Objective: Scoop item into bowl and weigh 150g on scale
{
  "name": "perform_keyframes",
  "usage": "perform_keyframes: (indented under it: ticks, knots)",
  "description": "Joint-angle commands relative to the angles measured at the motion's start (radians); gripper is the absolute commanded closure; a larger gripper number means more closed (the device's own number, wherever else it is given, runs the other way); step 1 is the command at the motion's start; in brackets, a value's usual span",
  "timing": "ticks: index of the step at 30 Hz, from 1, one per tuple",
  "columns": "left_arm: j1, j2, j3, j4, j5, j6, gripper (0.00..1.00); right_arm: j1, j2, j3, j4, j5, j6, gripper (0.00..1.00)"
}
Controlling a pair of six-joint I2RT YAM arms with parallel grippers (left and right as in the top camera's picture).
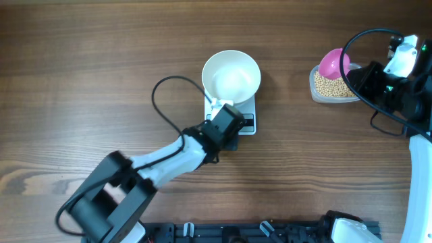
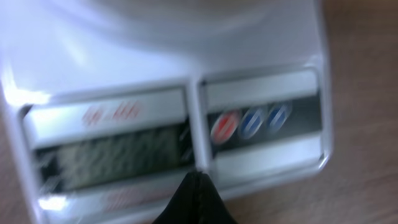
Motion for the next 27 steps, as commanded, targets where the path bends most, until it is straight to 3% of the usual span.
perform_keyframes:
  ticks: [1, 7, 10, 12, 16, 17, 18, 19, 20, 27]
  knots:
    - [0.005, -0.170, -0.047, -0.108, 0.031, -0.009, 0.96, -0.001, -0.016, 0.020, 0.000, 0.003, -0.017, 0.96]
    - [0.011, -0.500, -0.047, -0.219, 0.023, -0.005, 0.96, -0.001, -0.017, 0.021, 0.005, 0.003, -0.019, 0.96]
    - [0.074, -0.646, -0.047, -0.302, -0.129, -0.006, 0.96, -0.001, -0.017, 0.021, -0.024, 0.003, -0.054, 0.96]
    - [0.133, -0.709, -0.047, -0.355, -0.182, -0.006, 0.96, -0.001, -0.017, 0.021, -0.060, 0.003, -0.112, 0.96]
    - [0.263, -0.778, -0.047, -0.368, -0.182, -0.007, 0.86, -0.001, -0.017, 0.021, -0.118, 0.002, -0.283, 0.96]
    - [0.283, -0.780, -0.047, -0.368, -0.182, -0.010, 0.82, -0.001, -0.017, 0.021, -0.115, 0.002, -0.282, 0.96]
    - [0.301, -0.780, -0.047, -0.369, -0.182, -0.010, 0.71, -0.001, -0.017, 0.021, -0.107, 0.003, -0.286, 0.96]
    - [0.310, -0.778, -0.047, -0.368, -0.182, -0.009, 0.32, -0.001, -0.017, 0.021, -0.095, 0.003, -0.314, 0.96]
    - [0.311, -0.778, -0.047, -0.368, -0.183, -0.009, 0.00, -0.001, -0.017, 0.021, -0.080, 0.003, -0.335, 0.96]
    - [0.311, -0.778, -0.047, -0.369, -0.182, -0.009, 0.00, -0.001, -0.014, 0.020, 0.132, 0.059, -0.335, 0.96]
